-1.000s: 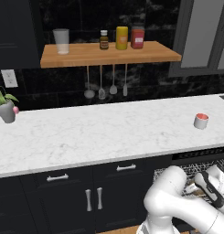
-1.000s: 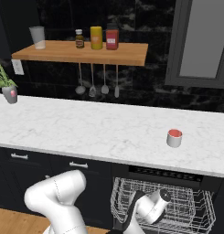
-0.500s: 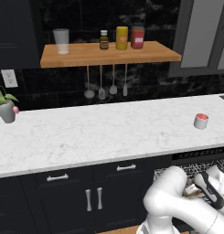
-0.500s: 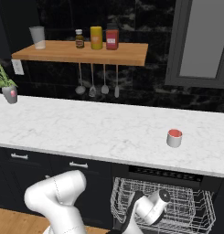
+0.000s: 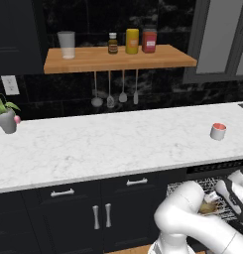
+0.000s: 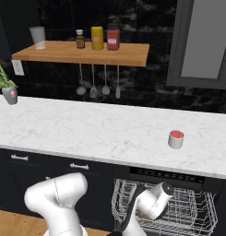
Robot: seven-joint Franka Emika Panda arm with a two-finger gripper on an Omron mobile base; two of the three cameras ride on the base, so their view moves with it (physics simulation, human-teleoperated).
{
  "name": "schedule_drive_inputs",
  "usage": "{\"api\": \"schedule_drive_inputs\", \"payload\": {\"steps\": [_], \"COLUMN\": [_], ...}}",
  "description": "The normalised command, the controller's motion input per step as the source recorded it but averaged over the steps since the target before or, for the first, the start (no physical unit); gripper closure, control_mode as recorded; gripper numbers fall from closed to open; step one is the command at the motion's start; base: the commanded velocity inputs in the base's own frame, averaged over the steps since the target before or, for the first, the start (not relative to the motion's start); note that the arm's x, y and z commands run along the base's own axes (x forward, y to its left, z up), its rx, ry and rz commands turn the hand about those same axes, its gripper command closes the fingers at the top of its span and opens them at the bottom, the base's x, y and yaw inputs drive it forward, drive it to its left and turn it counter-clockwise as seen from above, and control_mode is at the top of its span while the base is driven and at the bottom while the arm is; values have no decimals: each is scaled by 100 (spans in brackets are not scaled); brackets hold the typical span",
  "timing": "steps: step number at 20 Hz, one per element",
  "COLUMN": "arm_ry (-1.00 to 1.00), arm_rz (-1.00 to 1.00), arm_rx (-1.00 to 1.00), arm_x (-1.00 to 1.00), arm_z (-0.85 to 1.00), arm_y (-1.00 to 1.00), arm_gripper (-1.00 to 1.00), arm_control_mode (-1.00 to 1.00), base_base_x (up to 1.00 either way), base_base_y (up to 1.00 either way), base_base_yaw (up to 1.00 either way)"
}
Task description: Pick up the cup and bowl from the counter, place them in the dishwasher, and close the dishwasher door.
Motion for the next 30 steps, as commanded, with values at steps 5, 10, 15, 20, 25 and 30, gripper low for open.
{"api": "schedule_drive_inputs", "payload": {"steps": [5,10,15,20,25,30], "arm_ry": [1,3,1,0,0,0], "arm_rz": [-4,-4,-3,-9,-6,-8], "arm_rx": [1,0,-1,-4,-9,-21], "arm_x": [-27,-26,0,7,20,64], "arm_z": [99,99,100,100,100,100], "arm_y": [-4,-6,12,25,22,20], "arm_gripper": [-100,-100,-100,-100,-100,-100], "arm_control_mode": [-100,-100,-100,-100,-100,-100], "base_base_x": [0,0,0,0,0,0], "base_base_y": [0,0,0,0,0,0], "base_base_yaw": [0,0,0,0,0,0]}}
